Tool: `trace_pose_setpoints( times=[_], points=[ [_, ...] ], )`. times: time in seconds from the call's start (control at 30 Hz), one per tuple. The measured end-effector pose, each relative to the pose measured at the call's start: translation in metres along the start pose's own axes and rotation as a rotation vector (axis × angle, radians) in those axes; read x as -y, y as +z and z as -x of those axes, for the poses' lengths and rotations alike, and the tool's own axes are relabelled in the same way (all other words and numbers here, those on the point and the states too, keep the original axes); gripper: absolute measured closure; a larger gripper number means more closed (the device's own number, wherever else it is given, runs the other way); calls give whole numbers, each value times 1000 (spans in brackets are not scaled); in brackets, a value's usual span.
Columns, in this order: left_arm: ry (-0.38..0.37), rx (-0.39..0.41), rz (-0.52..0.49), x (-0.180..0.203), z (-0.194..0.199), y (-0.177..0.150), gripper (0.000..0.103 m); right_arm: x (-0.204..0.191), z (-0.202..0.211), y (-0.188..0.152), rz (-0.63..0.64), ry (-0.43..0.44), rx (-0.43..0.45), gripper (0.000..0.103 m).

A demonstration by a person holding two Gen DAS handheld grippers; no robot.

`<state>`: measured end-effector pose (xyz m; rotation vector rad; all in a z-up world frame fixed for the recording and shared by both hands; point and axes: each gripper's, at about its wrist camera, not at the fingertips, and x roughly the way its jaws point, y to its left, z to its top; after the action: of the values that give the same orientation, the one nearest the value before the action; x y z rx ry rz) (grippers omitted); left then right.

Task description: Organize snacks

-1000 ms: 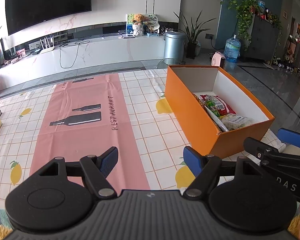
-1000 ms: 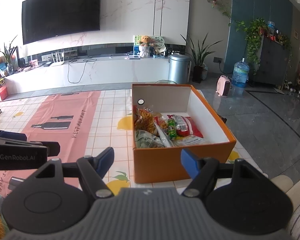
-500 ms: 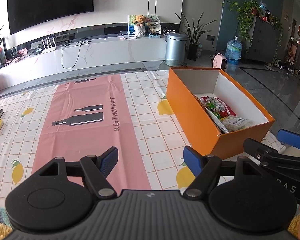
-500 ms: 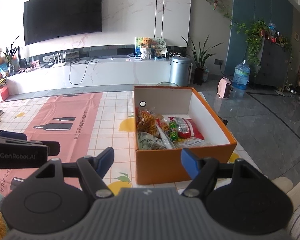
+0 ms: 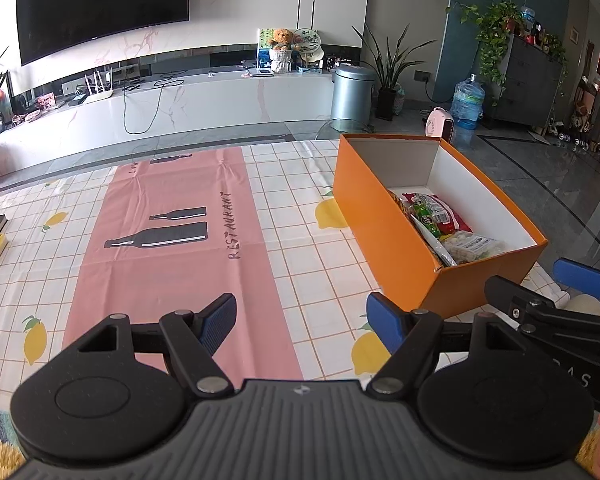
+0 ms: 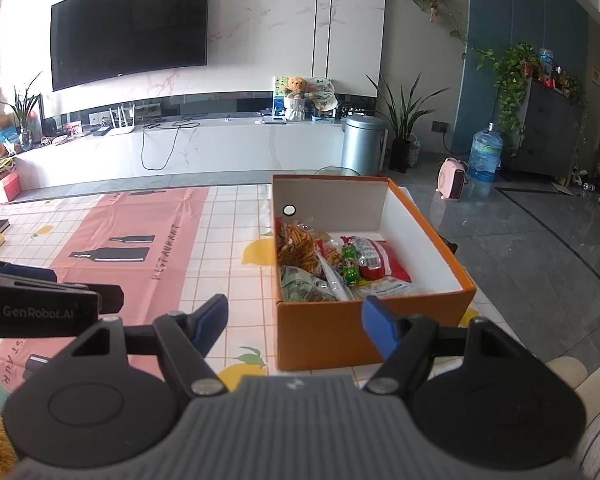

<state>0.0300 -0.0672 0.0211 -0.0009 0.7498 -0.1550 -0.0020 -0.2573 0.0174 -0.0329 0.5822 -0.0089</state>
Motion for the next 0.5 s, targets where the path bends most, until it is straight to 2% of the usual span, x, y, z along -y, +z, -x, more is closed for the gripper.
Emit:
trace_pose_setpoints(
  times=[0.5],
  points=[
    [12, 2, 14, -1, 6, 1, 16, -1, 2, 1, -3, 1, 5, 31]
  ],
)
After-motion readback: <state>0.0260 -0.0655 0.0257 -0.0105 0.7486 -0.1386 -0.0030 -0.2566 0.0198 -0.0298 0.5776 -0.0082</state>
